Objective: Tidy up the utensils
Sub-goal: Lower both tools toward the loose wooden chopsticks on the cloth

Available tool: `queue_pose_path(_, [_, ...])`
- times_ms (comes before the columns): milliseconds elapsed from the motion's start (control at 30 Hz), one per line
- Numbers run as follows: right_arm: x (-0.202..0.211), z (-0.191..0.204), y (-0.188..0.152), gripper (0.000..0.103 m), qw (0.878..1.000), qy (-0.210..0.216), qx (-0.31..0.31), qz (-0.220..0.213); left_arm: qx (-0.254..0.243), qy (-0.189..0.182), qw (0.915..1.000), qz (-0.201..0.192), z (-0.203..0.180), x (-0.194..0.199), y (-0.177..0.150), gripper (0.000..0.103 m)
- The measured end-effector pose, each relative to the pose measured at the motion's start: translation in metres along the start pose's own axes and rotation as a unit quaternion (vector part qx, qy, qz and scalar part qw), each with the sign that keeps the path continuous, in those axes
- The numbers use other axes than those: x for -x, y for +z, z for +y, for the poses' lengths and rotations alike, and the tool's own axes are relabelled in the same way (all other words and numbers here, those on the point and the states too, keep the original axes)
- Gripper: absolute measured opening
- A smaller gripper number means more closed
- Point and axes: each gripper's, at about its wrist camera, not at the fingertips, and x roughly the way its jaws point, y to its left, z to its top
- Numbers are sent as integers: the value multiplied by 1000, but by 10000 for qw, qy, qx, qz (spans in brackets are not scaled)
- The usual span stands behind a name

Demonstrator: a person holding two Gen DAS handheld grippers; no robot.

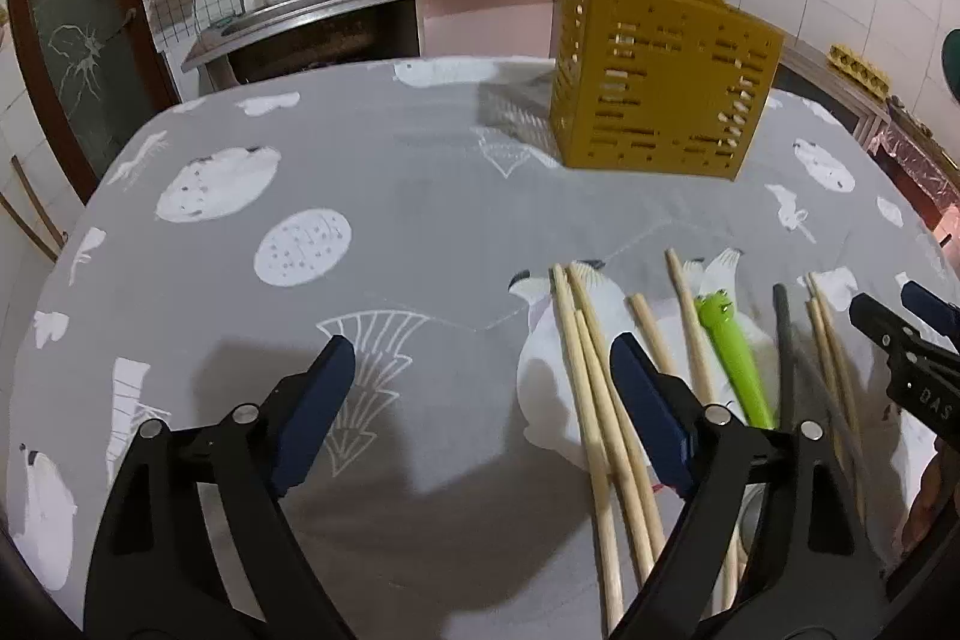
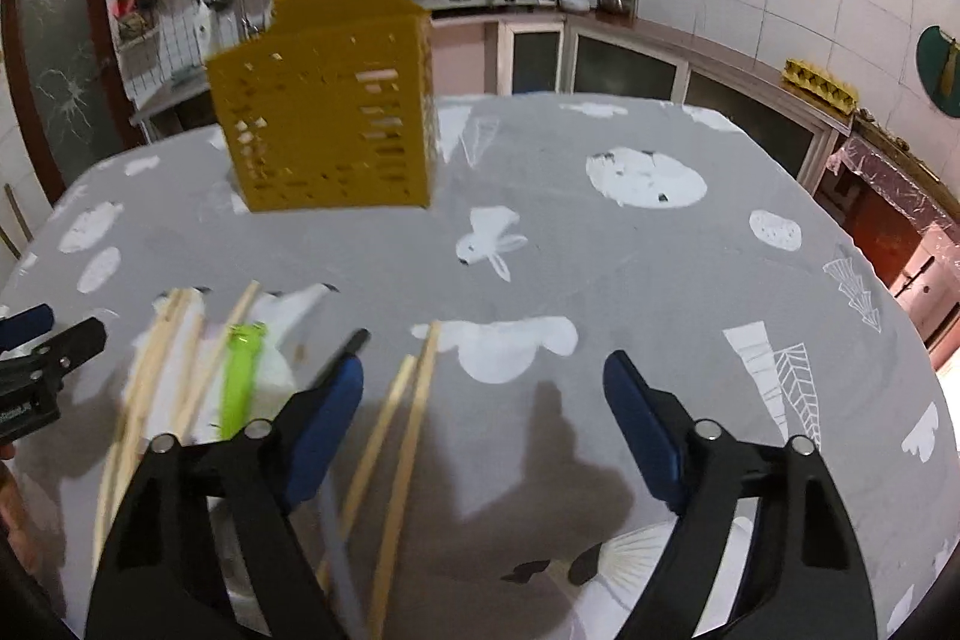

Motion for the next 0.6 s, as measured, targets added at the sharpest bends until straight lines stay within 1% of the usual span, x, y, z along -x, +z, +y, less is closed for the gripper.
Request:
queue_pose_path(100, [-11, 0, -2, 71, 9998, -13, -32, 183, 8, 0, 10000, 82, 1, -6, -3, 81])
queue_pose_path(167, [-14, 0, -4, 70, 9996, -40, -22, 264, 12, -20, 9998, 182, 0, -13, -5, 77])
queue_pose_path(267, [-19, 1, -7, 70, 9994, -76, -34, 329, -32, -13, 9996, 275, -1, -19, -9, 76])
queue_pose_path(400, [-22, -3, -9, 70, 9992, -69, -126, 369, -56, 14, 9997, 228, -2, -19, -11, 76])
queue_pose_path(600, [-22, -4, -10, 70, 9992, -80, -149, 361, -98, -94, 9999, 75, -6, -9, -10, 76])
